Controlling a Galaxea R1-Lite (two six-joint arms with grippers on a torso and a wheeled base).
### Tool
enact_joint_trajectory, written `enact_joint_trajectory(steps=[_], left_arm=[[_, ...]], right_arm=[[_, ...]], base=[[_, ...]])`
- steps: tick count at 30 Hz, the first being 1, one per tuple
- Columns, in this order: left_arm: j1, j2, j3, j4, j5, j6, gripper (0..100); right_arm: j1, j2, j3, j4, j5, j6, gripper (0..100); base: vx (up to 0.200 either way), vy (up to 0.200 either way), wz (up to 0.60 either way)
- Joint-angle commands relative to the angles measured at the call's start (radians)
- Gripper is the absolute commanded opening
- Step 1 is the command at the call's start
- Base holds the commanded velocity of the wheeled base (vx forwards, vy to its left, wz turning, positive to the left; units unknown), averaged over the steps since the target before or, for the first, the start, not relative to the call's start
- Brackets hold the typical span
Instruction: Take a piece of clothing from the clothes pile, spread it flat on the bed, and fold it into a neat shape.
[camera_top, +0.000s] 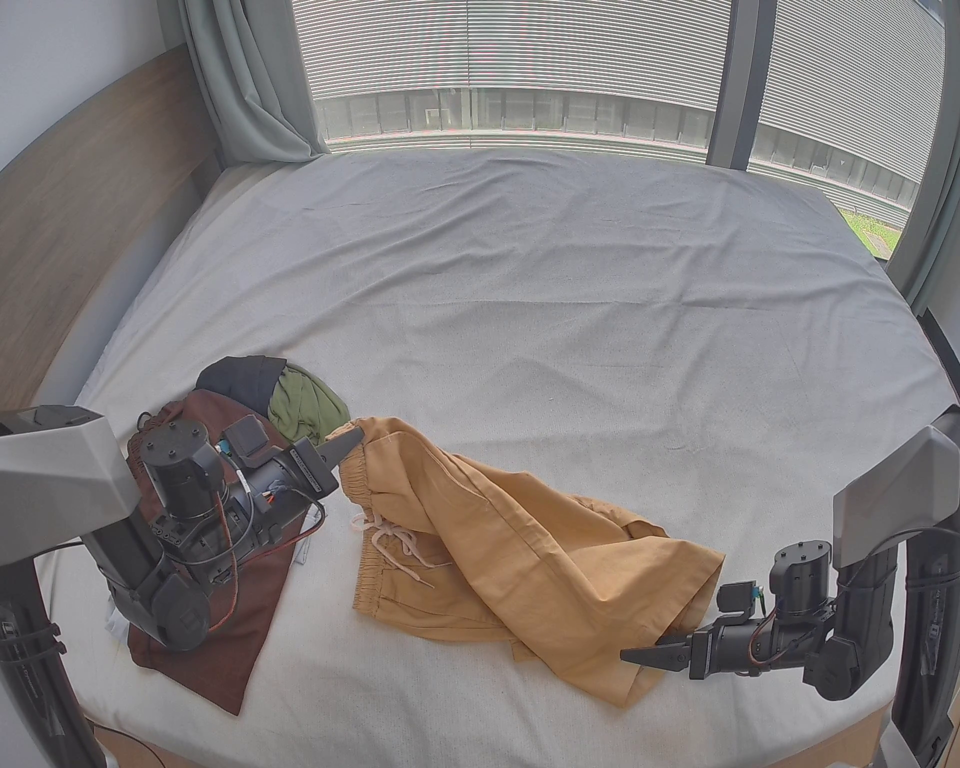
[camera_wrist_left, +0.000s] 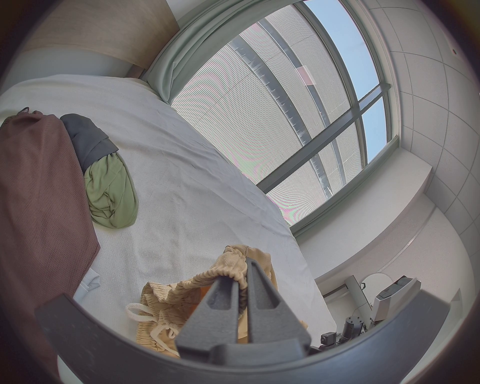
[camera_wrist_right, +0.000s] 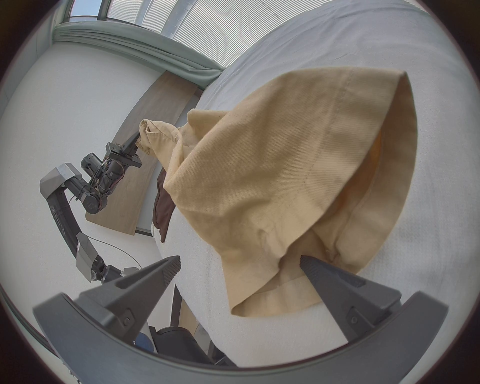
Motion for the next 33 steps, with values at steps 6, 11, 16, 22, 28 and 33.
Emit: enact_joint_trajectory(steps=[6, 11, 16, 22, 28, 33], left_arm=[[-0.003, 0.001, 0.002, -0.003, 0.0, 0.0, 0], [-0.003, 0.002, 0.002, -0.003, 0.0, 0.0, 0], [-0.003, 0.002, 0.002, -0.003, 0.0, -0.002, 0], [0.002, 0.01, -0.003, -0.003, 0.0, 0.0, 0], [0.035, 0.042, -0.034, -0.003, 0.003, 0.003, 0], [0.046, 0.056, -0.044, -0.001, 0.003, 0.001, 0]], right_arm=[[0.018, 0.014, -0.055, -0.001, 0.002, 0.0, 100], [0.02, 0.009, -0.067, -0.001, 0.001, 0.0, 100], [0.02, 0.012, -0.073, -0.001, 0.001, -0.003, 0], [0.014, -0.011, -0.062, -0.003, 0.002, -0.008, 0], [-0.015, -0.124, -0.056, -0.003, 0.001, -0.008, 0], [-0.068, -0.213, -0.065, -0.001, 0.001, 0.001, 0]], base=[[0.0, 0.0, 0.0], [0.0, 0.0, 0.0], [0.0, 0.0, 0.0], [0.0, 0.0, 0.0], [0.0, 0.0, 0.0], [0.0, 0.0, 0.0]])
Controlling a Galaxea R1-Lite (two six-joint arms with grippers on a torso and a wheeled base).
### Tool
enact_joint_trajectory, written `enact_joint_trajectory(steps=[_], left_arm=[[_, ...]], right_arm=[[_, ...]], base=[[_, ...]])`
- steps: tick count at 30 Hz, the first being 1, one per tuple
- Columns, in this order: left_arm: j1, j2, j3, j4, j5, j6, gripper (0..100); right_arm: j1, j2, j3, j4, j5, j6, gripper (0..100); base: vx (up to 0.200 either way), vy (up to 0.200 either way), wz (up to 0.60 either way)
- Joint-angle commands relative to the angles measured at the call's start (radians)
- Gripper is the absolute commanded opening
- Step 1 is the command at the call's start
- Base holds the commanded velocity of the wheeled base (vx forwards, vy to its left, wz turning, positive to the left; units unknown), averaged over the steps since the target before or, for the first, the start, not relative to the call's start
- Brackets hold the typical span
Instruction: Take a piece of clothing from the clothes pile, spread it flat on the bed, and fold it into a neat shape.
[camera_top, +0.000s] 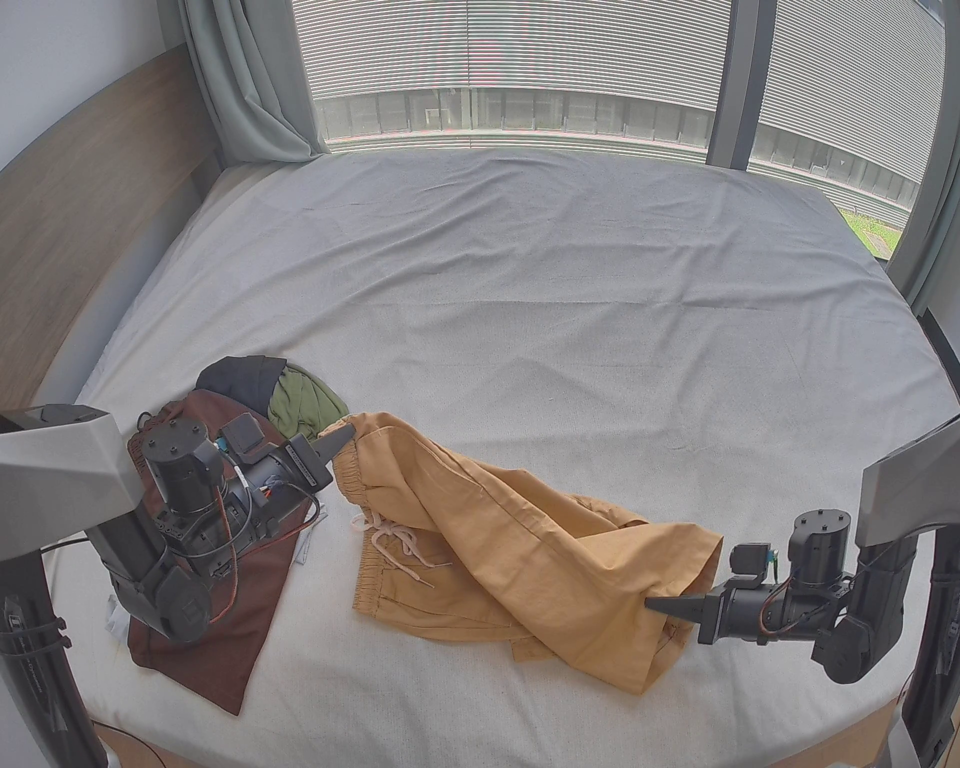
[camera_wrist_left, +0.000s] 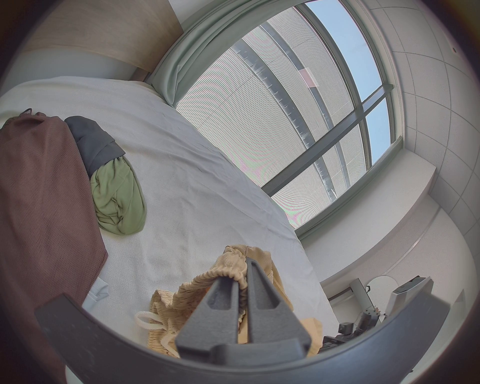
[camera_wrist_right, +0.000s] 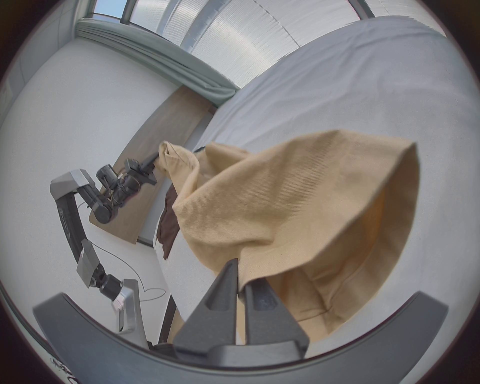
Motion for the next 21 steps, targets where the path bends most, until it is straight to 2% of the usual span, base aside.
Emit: enact_joint_trajectory(steps=[1, 6, 9, 21], left_arm=[[0.015, 0.024, -0.014, -0.002, 0.001, -0.001, 0], [0.015, 0.02, -0.014, -0.002, 0.001, -0.001, 0], [0.015, 0.021, -0.014, -0.001, 0.001, -0.001, 0], [0.015, 0.024, -0.014, -0.002, 0.001, -0.001, 0]], right_arm=[[-0.055, -0.12, -0.013, 0.002, 0.002, 0.007, 0], [-0.09, -0.153, -0.043, 0.002, 0.003, 0.016, 0], [-0.107, -0.196, -0.064, 0.002, 0.005, 0.073, 0], [-0.141, -0.366, -0.109, 0.003, 0.014, 0.212, 0]], base=[[0.0, 0.0, 0.0], [0.0, 0.0, 0.0], [0.0, 0.0, 0.0], [0.0, 0.0, 0.0]])
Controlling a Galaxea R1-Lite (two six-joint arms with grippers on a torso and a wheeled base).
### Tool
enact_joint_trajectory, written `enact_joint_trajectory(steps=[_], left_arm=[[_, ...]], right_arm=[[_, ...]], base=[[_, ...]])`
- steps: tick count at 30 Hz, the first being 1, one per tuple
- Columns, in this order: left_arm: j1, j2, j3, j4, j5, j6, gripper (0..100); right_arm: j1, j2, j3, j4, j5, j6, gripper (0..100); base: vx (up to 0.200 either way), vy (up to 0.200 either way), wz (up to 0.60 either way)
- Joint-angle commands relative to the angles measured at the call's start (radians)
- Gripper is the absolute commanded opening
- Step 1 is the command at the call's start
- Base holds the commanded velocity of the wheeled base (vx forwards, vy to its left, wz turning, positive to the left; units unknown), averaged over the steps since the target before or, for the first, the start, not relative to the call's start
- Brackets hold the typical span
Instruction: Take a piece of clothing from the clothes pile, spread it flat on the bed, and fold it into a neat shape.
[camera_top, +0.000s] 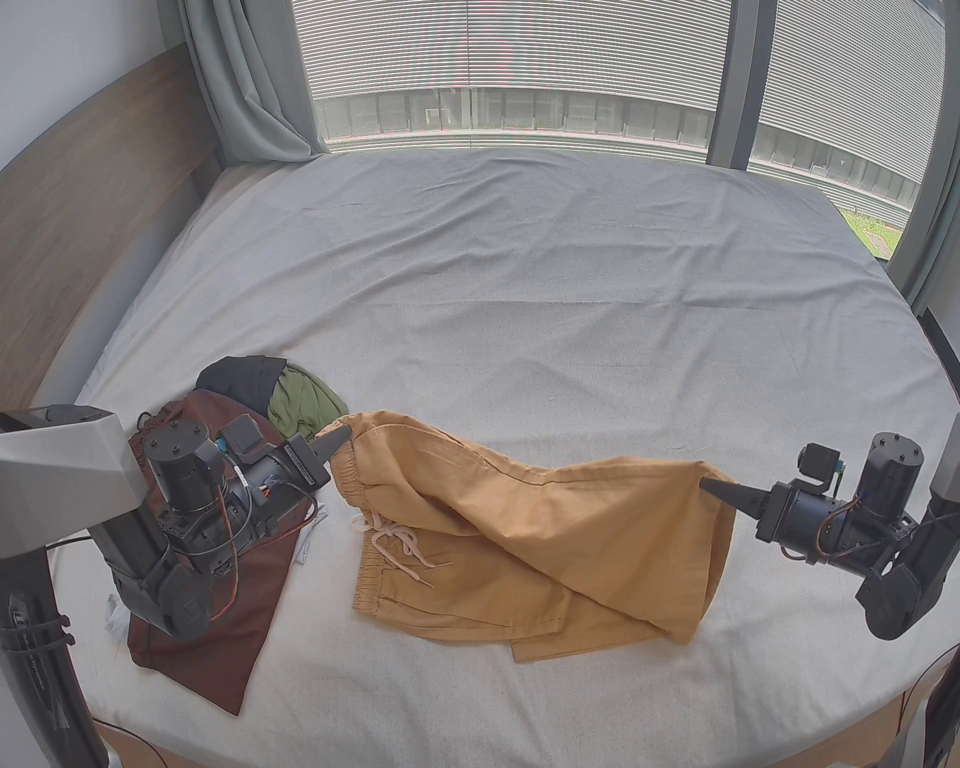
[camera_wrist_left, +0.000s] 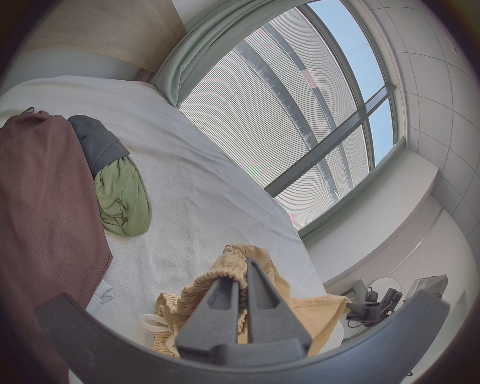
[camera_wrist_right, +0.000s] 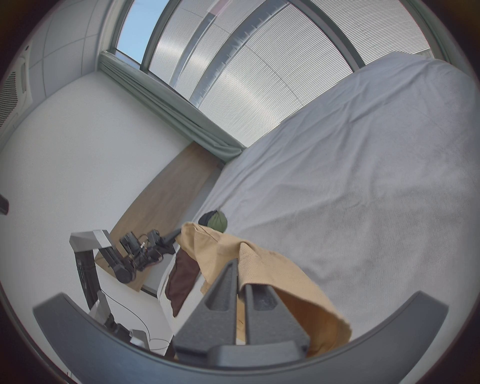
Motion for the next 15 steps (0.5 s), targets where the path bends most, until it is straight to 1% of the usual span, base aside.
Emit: enact_joint_trajectory(steps=[1, 5, 11, 15], left_arm=[[0.0, 0.003, 0.0, -0.002, 0.0, -0.001, 0], [-0.002, 0.003, 0.0, -0.002, 0.0, -0.001, 0], [-0.003, 0.001, 0.0, -0.002, 0.0, 0.001, 0], [-0.003, 0.003, 0.0, -0.002, 0.0, 0.001, 0]], right_arm=[[-0.016, -0.111, -0.013, 0.001, 0.017, 0.051, 0], [-0.005, -0.12, 0.007, 0.001, 0.057, 0.114, 0], [0.004, 0.0, 0.009, -0.001, 0.059, 0.103, 0], [0.016, 0.015, 0.012, -0.001, 0.059, 0.09, 0]], base=[[0.0, 0.0, 0.0], [0.0, 0.0, 0.0], [0.0, 0.0, 0.0], [0.0, 0.0, 0.0]])
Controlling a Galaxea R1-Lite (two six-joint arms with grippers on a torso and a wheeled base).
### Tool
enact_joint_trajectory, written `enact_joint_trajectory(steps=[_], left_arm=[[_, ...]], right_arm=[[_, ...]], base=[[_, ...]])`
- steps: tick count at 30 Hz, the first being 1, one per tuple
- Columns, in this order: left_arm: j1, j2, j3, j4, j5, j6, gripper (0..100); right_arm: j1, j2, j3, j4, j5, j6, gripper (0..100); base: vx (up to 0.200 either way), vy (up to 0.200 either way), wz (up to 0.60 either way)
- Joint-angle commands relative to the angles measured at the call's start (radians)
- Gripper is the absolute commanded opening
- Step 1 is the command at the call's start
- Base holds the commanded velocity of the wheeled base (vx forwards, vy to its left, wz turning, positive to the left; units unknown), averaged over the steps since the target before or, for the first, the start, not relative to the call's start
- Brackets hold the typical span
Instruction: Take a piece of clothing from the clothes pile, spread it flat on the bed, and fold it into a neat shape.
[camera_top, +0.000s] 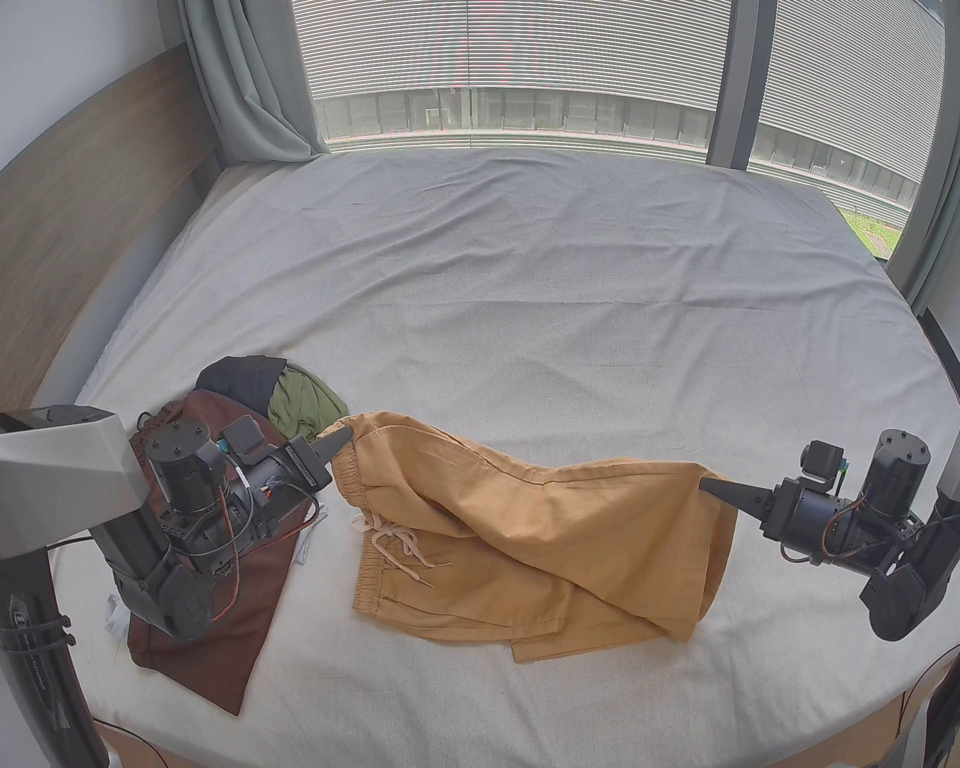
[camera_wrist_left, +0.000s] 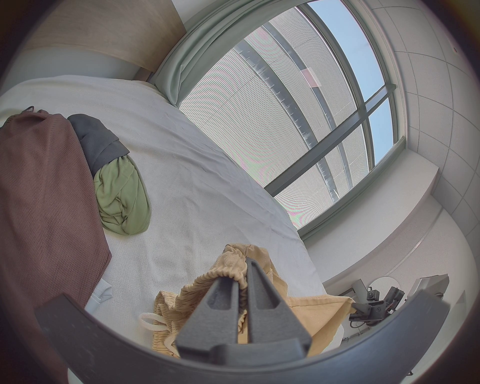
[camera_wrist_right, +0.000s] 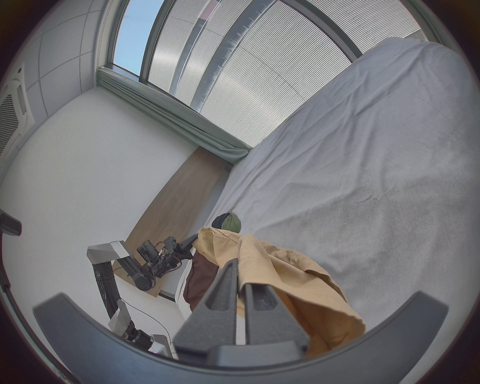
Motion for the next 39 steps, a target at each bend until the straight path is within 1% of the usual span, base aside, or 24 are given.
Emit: enact_joint_trajectory(steps=[1, 3, 4, 10, 17, 21, 23, 25, 39], left_arm=[[0.0, 0.001, 0.0, -0.003, 0.0, 0.0, 0], [0.0, 0.001, 0.0, -0.003, 0.0, 0.0, 0], [0.0, -0.001, 0.0, -0.003, 0.0, 0.0, 0], [-0.001, -0.001, 0.0, -0.003, 0.0, 0.0, 0], [-0.001, -0.004, 0.0, -0.003, 0.0, 0.0, 0], [-0.003, -0.004, 0.0, -0.003, 0.0, 0.0, 0], [-0.003, -0.003, 0.001, -0.003, 0.0, 0.0, 0], [-0.003, -0.004, 0.001, -0.003, 0.0, -0.002, 0], [-0.003, -0.006, 0.001, -0.003, 0.0, -0.002, 0]], right_arm=[[0.018, 0.046, 0.006, -0.001, 0.001, -0.004, 0], [0.026, 0.048, 0.008, -0.001, 0.001, -0.006, 0], [0.032, 0.049, 0.008, -0.001, -0.001, -0.007, 100], [0.042, 0.094, -0.008, -0.004, -0.004, -0.012, 100], [0.032, 0.132, -0.037, -0.004, -0.007, -0.053, 100], [0.032, 0.132, -0.049, -0.004, -0.019, -0.053, 100], [0.032, 0.132, -0.069, -0.004, -0.047, -0.053, 100], [0.033, 0.129, -0.08, -0.004, -0.058, -0.052, 100], [0.042, 0.137, -0.108, -0.006, -0.071, -0.049, 100]], base=[[0.0, 0.0, 0.0], [0.0, 0.0, 0.0], [0.0, 0.0, 0.0], [0.0, 0.0, 0.0], [0.0, 0.0, 0.0], [0.0, 0.0, 0.0], [0.0, 0.0, 0.0], [0.0, 0.0, 0.0], [0.0, 0.0, 0.0]])
